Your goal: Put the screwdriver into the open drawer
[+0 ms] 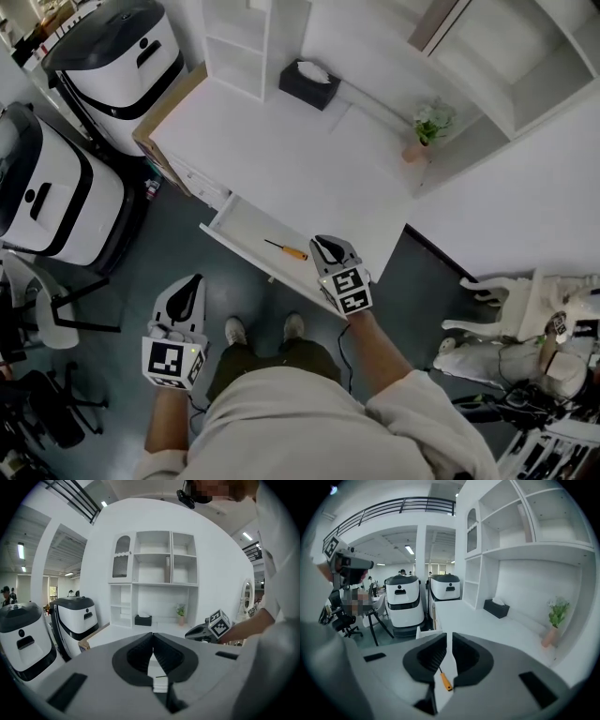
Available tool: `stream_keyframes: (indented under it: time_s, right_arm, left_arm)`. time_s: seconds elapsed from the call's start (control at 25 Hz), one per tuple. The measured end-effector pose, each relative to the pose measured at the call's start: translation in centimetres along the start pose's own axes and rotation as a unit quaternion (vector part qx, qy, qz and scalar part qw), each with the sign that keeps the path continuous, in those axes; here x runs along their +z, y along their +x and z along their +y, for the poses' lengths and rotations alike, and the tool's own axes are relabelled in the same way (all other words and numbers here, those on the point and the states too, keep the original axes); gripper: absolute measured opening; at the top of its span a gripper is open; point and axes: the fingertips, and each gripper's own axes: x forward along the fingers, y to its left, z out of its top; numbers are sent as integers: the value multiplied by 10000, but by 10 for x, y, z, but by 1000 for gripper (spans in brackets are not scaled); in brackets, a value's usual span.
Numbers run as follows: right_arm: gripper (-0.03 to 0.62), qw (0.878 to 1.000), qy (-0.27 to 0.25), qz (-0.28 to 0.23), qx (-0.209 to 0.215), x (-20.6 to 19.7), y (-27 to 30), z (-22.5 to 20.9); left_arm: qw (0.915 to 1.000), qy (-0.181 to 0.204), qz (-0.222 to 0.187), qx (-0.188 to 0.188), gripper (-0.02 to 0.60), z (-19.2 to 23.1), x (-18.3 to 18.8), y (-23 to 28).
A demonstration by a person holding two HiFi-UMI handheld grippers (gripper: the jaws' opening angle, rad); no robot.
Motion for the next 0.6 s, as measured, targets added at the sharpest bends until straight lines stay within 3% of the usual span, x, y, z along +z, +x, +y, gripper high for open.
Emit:
stream_keyframes:
  time_s: [0.6]
  right_arm:
    - [5, 9882, 396, -1393, -500, 56, -116, -25]
  left_arm:
    - [9989, 137, -89, -428, 5, -22, 14, 41]
